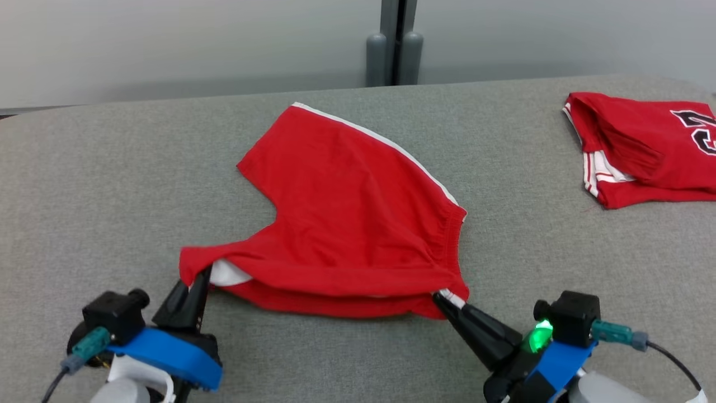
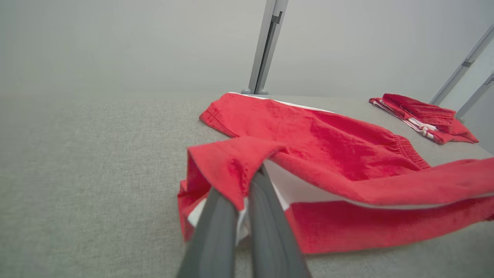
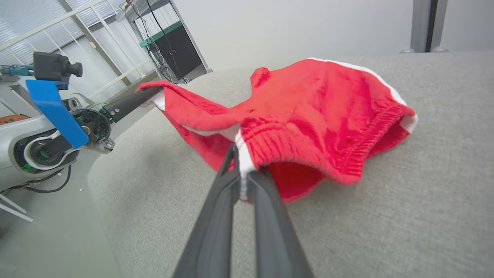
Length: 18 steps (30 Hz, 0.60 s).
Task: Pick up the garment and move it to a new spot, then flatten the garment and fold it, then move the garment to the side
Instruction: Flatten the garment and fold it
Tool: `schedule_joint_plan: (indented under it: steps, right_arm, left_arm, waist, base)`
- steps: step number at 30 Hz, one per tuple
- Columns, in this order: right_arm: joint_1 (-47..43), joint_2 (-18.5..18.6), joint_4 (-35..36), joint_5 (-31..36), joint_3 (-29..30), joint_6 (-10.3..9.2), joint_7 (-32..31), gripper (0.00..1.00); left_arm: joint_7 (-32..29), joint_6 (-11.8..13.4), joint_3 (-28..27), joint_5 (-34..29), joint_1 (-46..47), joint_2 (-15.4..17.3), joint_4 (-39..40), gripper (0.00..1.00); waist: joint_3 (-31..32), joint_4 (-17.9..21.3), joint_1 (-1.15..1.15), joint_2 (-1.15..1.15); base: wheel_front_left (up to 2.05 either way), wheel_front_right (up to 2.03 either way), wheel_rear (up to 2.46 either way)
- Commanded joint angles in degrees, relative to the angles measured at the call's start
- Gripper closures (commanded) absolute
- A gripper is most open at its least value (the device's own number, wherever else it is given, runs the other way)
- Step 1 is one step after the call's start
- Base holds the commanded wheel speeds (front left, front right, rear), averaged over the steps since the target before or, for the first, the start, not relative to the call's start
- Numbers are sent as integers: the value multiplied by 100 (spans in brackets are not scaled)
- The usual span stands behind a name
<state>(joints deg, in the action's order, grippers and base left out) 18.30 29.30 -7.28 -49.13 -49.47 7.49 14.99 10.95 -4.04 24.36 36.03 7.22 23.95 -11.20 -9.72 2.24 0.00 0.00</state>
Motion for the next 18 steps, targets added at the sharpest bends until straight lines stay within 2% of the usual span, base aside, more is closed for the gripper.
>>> schedule_joint_plan:
  steps: [1, 10, 18]
  right_arm:
    - [164, -83, 50, 55, 113, 2, 25, 100]
    - [805, -661, -41, 439, 633, 2, 23, 100]
    - [1382, -1273, -349, 869, 1040, 2, 23, 100]
  left_arm:
    - [-71, -27, -59, -59, 273, 82, 31, 100]
    - [-689, -156, -67, -265, 1731, 526, -108, 100]
    - [-1171, -305, 129, -396, 3107, 841, -582, 100]
  waist:
    - [-82, 61, 0, 0]
    - [-816, 486, 0, 0]
    - [-1441, 867, 0, 0]
  base:
    - [0, 0, 0]
    - [0, 0, 0]
    - [0, 0, 0]
